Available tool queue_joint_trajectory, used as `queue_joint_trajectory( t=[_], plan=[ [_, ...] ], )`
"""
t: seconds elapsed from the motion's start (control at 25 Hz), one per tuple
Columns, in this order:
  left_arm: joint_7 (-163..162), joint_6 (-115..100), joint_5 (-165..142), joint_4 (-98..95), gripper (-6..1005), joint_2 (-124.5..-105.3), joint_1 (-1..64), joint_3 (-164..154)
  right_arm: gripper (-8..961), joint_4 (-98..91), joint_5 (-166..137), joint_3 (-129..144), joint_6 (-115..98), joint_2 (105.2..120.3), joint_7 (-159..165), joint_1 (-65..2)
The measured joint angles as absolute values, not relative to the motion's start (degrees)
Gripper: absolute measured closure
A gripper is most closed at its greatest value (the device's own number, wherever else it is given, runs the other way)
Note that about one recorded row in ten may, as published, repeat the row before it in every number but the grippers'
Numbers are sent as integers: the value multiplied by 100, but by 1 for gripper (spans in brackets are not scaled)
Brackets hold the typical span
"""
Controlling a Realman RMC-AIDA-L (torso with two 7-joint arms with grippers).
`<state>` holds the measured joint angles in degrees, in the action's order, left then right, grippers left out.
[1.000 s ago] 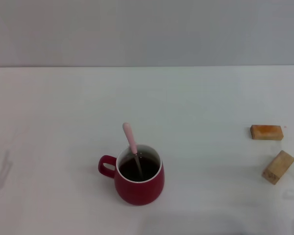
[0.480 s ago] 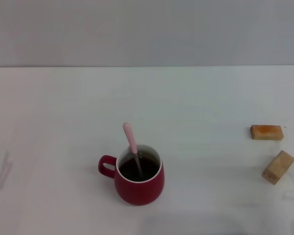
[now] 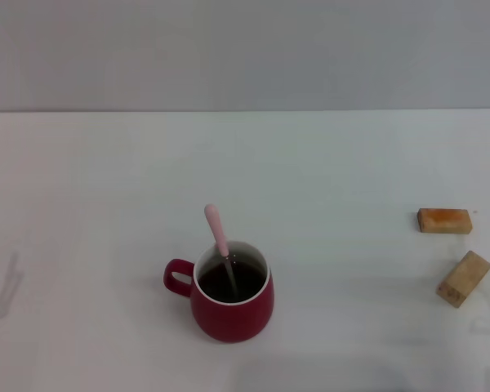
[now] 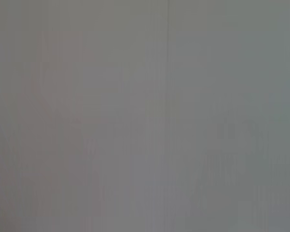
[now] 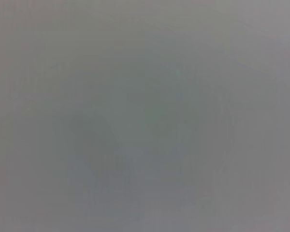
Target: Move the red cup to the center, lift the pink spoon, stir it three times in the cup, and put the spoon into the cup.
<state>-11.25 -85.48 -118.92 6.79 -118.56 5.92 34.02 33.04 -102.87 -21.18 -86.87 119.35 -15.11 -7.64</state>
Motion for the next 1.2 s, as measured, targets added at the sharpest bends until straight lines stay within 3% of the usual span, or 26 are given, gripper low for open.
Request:
queue_joint_trajectory(
  t=[1.2],
  plan=[
    [-1125, -8627, -11909, 685, 167, -11856, 566, 3394, 191, 3300, -10273, -2109, -8645, 11944, -1503, -808]
  ],
)
